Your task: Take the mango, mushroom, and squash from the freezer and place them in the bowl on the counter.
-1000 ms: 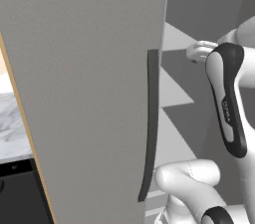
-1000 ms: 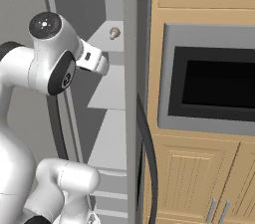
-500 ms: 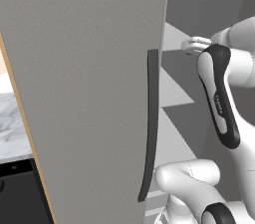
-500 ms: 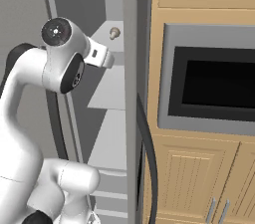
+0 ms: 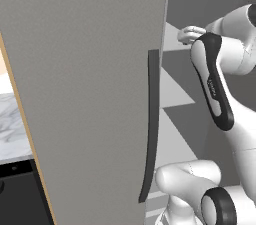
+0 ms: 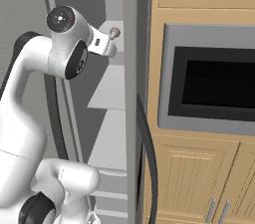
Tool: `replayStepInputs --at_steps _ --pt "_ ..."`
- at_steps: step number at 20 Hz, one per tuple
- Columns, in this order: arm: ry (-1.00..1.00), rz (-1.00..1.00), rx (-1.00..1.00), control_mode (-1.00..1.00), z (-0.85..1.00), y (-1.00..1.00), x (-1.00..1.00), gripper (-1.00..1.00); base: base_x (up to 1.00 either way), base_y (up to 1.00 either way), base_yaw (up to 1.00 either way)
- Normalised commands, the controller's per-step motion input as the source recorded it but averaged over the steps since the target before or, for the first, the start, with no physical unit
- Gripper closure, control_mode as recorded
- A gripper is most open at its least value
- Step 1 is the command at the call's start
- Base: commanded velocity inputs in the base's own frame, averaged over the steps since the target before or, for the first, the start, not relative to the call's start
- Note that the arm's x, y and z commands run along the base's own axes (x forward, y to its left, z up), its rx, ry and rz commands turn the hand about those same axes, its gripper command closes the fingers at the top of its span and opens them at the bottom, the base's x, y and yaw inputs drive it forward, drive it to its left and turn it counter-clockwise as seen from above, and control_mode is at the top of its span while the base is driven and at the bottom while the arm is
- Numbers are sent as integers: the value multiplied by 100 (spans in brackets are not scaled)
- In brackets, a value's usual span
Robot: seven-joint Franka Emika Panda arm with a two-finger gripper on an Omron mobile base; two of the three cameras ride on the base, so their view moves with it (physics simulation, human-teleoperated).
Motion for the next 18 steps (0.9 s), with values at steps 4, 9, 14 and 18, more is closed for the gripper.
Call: replayStepInputs --at_steps 4,9,14,18 --pt "0 0 0 -100 14 0 43 -100 0 0 0" --pt "0 0 0 -100 0 0 53 -100 0 0 0" --pt "1 0 0 -100 0 0 38 -100 0 0 0" --pt "3 0 0 -100 0 0 28 -100 0 0 0"
